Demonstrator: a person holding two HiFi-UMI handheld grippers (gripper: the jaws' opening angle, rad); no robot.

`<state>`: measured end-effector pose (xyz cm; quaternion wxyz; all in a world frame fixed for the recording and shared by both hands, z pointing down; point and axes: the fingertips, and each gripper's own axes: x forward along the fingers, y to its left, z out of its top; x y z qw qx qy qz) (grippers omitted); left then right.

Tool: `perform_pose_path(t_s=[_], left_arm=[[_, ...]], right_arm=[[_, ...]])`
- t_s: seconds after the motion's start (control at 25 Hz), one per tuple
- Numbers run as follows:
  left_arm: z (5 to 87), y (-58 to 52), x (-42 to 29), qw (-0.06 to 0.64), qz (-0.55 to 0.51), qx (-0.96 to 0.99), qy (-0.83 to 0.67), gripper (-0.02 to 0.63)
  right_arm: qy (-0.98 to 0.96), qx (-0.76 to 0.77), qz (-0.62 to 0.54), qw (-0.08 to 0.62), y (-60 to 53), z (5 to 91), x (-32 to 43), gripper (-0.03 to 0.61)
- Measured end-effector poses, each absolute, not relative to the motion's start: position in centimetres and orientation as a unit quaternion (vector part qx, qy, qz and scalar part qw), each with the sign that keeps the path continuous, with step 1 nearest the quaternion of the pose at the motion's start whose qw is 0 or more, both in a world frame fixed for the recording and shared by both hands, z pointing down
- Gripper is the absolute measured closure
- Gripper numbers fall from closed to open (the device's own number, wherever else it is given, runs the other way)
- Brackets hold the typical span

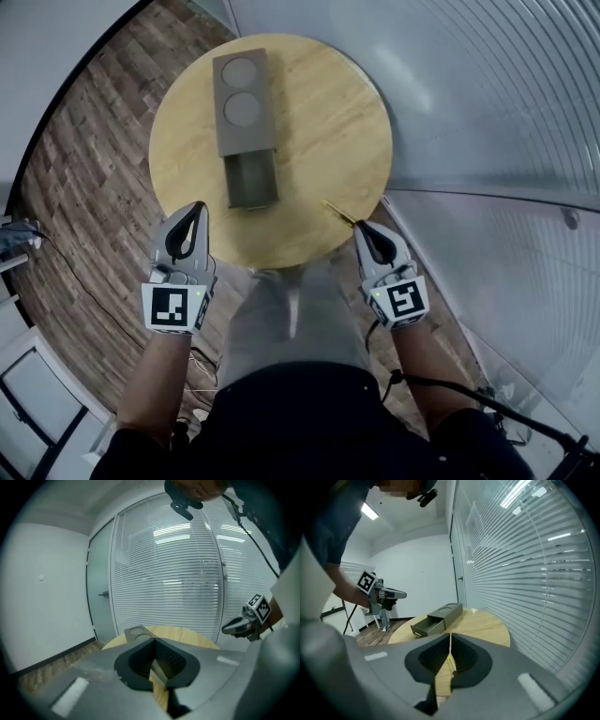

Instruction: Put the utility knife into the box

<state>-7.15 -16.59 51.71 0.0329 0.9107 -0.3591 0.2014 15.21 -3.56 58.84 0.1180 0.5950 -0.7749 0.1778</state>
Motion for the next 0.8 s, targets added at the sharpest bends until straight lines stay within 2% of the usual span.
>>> perform_pose_path(t_s=[0.16,0.44,0.6,0.8], left_arm=[[53.7,-16.6,-6.8,0.045,0.209,0.911,-0.353,0.609],[57.2,-16.2,-5.8,0.063,0.227,0.911,-0.338,0.609],[58.4,-16.3,-4.9,0.068,0.228,0.912,-0.333,0.609],[59.0,-16.5,-4.9,0.073,0.225,0.912,-0.336,0.609]], right_arm=[[-0.782,0.577,0.188,0.139,-4.1,61.0,14.9,0.513],[-0.790,0.549,0.205,0.184,-4.1,66.0,14.4,0.485],[-0.784,0.543,0.213,0.211,-3.9,67.9,14.6,0.448],[-0.788,0.532,0.192,0.245,-4.1,69.1,14.7,0.442]])
